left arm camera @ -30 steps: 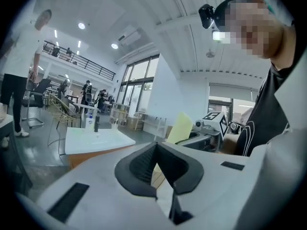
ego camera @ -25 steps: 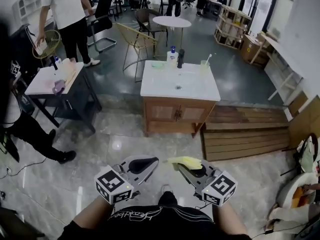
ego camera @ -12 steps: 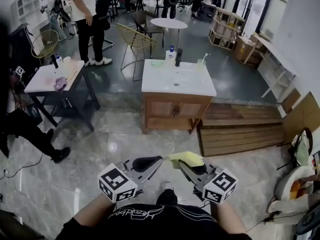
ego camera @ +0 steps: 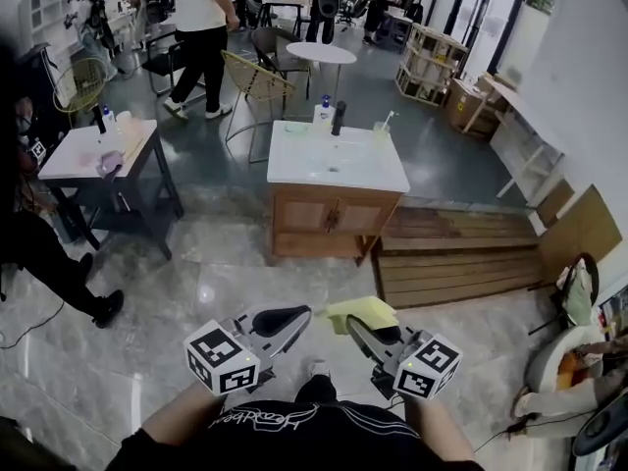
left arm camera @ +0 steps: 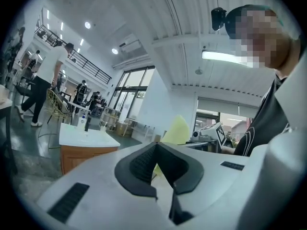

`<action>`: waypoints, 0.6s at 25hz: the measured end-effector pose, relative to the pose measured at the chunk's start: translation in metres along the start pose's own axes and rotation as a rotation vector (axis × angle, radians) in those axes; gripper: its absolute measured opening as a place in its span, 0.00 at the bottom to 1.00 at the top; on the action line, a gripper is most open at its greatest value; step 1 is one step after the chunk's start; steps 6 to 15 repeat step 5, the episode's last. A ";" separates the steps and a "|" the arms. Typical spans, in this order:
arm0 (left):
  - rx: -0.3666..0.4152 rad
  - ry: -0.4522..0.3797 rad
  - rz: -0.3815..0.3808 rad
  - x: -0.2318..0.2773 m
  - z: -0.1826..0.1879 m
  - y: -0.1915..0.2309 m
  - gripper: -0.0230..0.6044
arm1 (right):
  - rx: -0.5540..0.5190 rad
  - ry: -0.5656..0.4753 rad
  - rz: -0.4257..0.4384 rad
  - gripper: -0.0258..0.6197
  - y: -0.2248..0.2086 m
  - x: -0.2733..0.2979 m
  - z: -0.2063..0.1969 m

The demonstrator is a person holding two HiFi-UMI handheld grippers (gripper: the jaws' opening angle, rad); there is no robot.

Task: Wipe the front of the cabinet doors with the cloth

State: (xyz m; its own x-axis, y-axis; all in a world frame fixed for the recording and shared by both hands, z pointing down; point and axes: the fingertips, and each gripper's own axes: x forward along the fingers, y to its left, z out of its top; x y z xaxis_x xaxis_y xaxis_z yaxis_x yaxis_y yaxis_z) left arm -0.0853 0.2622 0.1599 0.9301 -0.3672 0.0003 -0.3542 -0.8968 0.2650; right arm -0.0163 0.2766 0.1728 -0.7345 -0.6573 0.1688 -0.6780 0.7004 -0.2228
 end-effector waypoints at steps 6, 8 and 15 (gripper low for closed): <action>-0.019 -0.016 0.015 -0.007 0.001 -0.005 0.05 | 0.012 -0.012 0.001 0.10 0.007 -0.005 -0.003; -0.019 -0.016 0.015 -0.007 0.001 -0.005 0.05 | 0.012 -0.012 0.001 0.10 0.007 -0.005 -0.003; -0.019 -0.016 0.015 -0.007 0.001 -0.005 0.05 | 0.012 -0.012 0.001 0.10 0.007 -0.005 -0.003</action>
